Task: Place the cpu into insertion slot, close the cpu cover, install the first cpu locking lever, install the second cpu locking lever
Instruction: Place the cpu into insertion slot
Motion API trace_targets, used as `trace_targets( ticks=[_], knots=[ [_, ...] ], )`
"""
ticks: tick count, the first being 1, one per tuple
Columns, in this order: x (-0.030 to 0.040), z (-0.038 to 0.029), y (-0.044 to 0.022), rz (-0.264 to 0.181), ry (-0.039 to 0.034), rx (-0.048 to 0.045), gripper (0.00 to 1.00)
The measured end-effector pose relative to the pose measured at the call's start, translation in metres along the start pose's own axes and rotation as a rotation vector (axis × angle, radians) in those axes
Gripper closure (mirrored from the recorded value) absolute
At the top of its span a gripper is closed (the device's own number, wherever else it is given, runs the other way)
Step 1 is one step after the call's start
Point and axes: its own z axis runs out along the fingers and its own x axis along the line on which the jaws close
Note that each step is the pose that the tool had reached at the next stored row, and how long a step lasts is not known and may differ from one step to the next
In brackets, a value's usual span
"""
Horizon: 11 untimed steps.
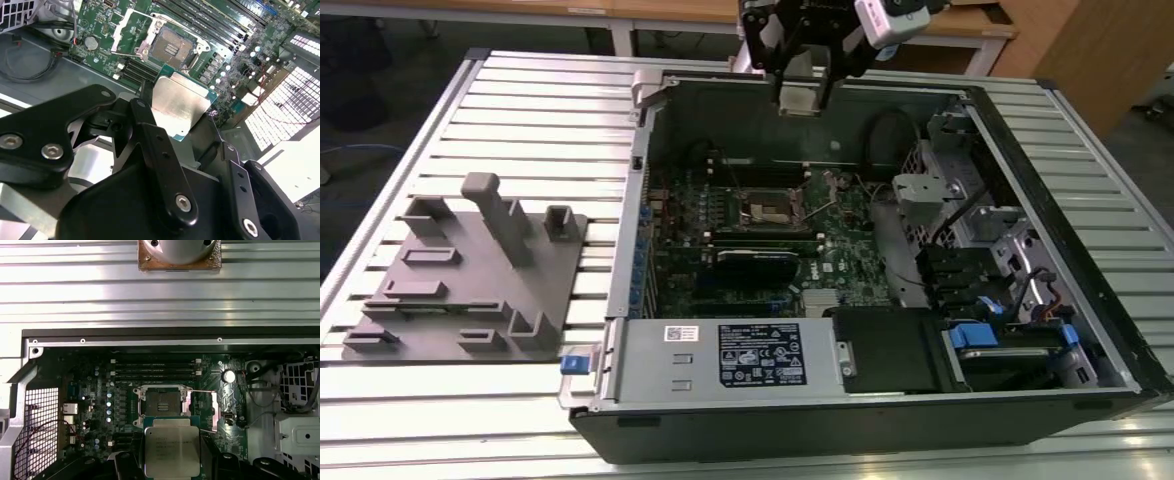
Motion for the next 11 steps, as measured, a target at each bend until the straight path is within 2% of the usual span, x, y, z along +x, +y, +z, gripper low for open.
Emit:
trace_targets(
  ticks=[11],
  knots=[
    [-0.0001, 0.0082, -0.0008, 0.000, -0.0013, 0.0013, 0.46]
  ],
)
